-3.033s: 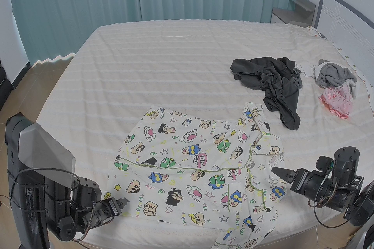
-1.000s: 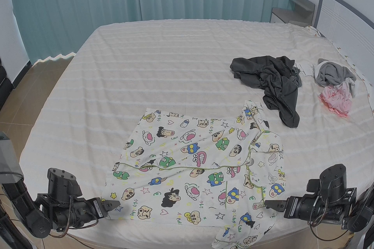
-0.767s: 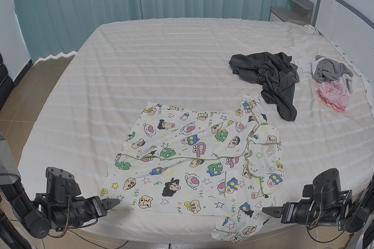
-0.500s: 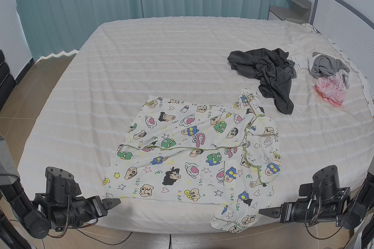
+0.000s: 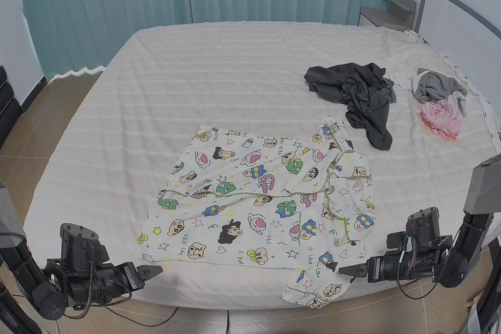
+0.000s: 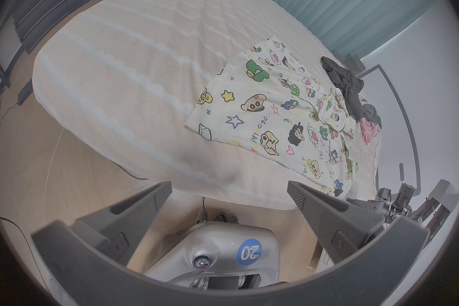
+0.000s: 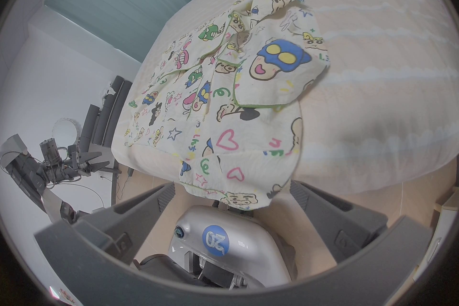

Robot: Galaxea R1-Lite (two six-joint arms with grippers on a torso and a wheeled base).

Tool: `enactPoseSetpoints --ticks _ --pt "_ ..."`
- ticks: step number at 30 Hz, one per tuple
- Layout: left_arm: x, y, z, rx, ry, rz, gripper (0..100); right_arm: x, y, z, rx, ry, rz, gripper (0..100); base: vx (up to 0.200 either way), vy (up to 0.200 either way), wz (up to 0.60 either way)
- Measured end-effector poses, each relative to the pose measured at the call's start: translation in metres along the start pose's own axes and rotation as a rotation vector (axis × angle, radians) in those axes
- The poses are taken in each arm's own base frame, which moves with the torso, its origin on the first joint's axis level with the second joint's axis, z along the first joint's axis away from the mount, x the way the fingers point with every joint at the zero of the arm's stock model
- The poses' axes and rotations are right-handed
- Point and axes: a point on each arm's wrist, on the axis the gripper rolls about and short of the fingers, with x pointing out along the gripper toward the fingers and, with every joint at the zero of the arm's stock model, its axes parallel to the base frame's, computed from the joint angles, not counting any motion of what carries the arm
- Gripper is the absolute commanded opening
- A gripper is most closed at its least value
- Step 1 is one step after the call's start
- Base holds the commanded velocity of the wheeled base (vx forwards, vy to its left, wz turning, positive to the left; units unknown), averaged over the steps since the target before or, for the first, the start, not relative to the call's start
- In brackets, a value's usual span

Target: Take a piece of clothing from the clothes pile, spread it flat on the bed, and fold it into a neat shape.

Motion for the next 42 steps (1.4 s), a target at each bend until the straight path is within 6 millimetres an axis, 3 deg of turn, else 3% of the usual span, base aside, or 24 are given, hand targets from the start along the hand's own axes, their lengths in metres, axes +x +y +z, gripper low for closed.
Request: enactPoseSetpoints --ticks 9,22,28,29,42 --pt "0.0 0.0 0.0 0.0 0.001 0.001 100 0.023 -0.01 0.005 0.016 0.028 -0.002 100 0.0 0.0 0.0" --pt "0.001 0.0 0.0 -0.001 0.004 0.003 100 0.029 -0.02 0.002 0.046 0.063 0.029 100 0.0 0.0 0.0" --pt "0.001 0.0 0.0 -0.001 0.004 0.003 100 0.041 -0.022 0.007 0.044 0.059 0.035 100 0.0 0.0 0.0" --pt "0.001 0.0 0.0 -0.001 0.005 0.003 100 0.043 -0.022 0.007 0.046 0.061 0.034 0 0.0 0.0 0.0" --pt "0.001 0.0 0.0 -0.001 0.004 0.005 100 0.035 -0.025 -0.004 0.066 0.094 0.018 0 0.0 0.0 0.0"
